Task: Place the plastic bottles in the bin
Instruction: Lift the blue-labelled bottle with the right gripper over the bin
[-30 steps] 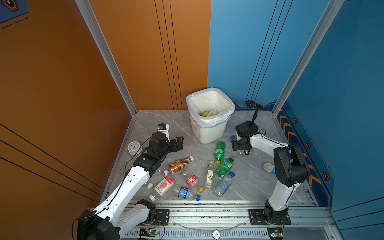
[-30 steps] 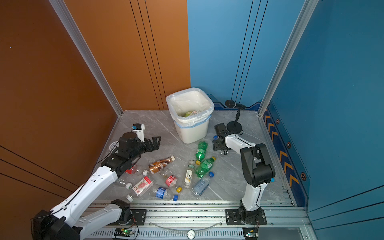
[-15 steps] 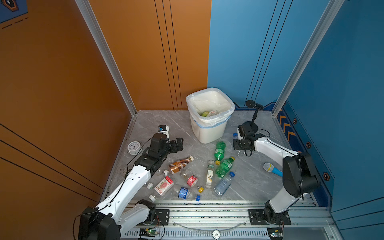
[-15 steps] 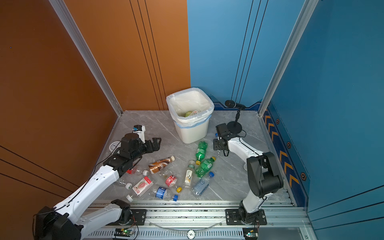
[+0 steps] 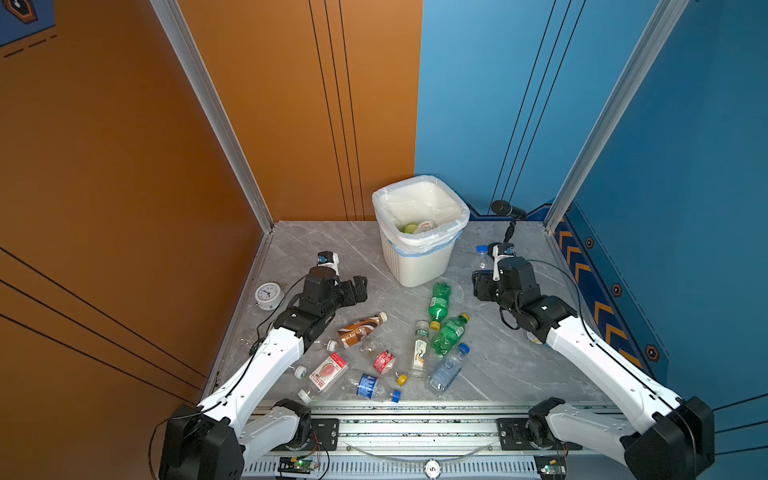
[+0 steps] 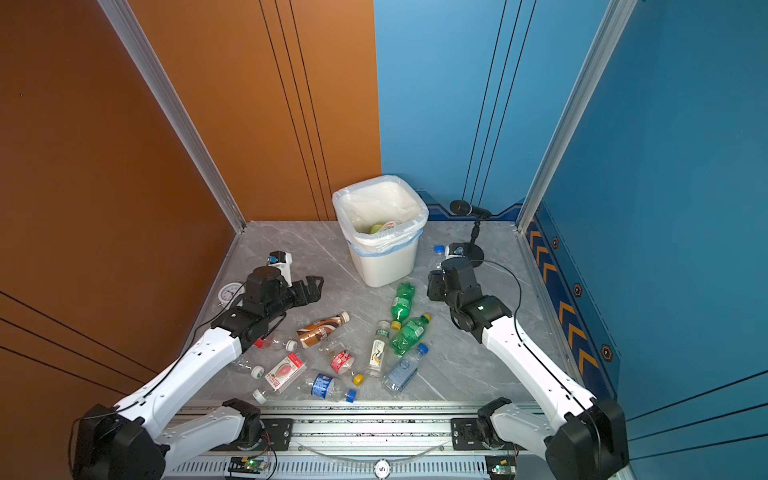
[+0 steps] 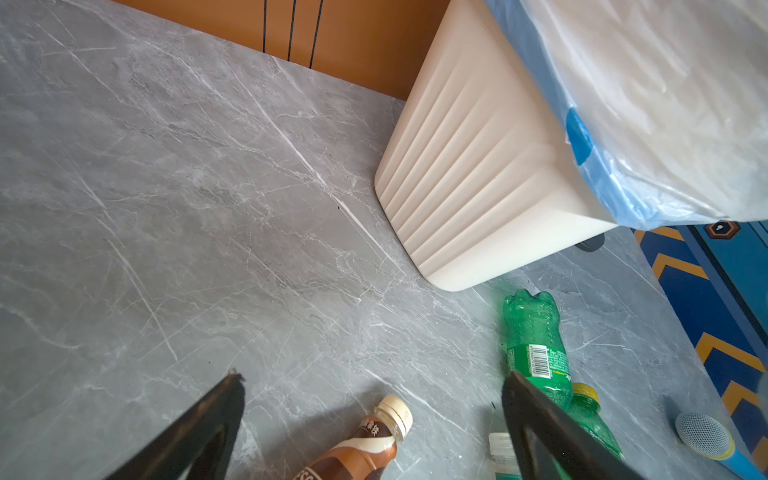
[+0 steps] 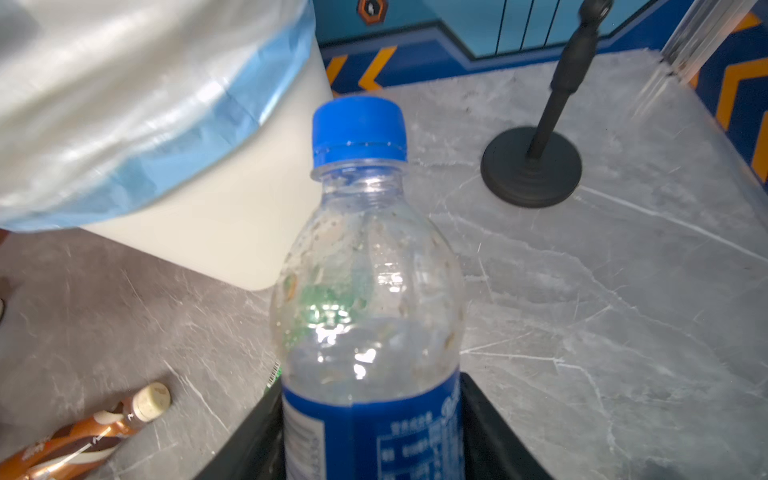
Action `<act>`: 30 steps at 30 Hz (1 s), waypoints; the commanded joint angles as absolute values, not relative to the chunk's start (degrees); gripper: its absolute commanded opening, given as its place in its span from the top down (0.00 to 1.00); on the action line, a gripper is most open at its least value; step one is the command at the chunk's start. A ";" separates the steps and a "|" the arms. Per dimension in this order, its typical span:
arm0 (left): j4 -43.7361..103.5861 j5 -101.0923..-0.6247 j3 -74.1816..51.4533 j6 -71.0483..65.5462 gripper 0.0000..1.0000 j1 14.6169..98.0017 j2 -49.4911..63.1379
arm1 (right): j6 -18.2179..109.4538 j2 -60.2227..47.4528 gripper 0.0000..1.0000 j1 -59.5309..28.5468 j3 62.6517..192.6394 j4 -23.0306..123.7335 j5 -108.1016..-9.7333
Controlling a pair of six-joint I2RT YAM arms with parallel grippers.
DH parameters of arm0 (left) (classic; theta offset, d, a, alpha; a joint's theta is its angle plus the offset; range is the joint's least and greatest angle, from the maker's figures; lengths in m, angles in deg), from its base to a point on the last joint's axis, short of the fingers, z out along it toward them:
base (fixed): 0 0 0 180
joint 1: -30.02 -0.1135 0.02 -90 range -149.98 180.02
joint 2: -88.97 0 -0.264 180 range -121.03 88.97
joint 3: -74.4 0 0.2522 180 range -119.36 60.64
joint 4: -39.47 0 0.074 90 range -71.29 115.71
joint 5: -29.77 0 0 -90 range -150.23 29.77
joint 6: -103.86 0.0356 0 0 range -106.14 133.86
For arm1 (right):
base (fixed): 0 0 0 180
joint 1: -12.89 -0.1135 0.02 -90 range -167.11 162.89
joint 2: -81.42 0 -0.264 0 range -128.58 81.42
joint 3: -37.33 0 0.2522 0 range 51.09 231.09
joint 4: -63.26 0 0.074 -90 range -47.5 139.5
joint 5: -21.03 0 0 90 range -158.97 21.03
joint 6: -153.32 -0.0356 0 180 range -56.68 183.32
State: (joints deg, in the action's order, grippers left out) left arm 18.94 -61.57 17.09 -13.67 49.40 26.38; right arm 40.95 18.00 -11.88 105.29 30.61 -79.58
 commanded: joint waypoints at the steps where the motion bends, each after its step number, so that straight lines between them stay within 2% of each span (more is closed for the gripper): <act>1: 19.66 -61.58 18.59 -14.43 0.02 48.67 27.32 | 41.05 19.63 0.41 -13.04 110.78 33.32 -82.86; 6: 19.21 -61.88 18.98 -14.44 0.02 48.48 28.44 | 43.86 15.46 0.40 -16.43 119.19 39.87 -82.84; 13: 17.98 -62.27 19.69 -14.63 0.02 48.21 30.75 | 47.57 -1.63 0.40 -16.96 138.38 44.44 -79.59; 19: 17.72 -62.76 21.17 -15.60 0.02 48.06 32.97 | 50.50 -14.95 0.39 -16.31 153.23 41.33 -78.64; 30: 16.85 -62.40 21.17 -15.68 0.02 47.45 33.77 | 51.56 -21.41 0.39 -14.31 157.71 40.62 -77.71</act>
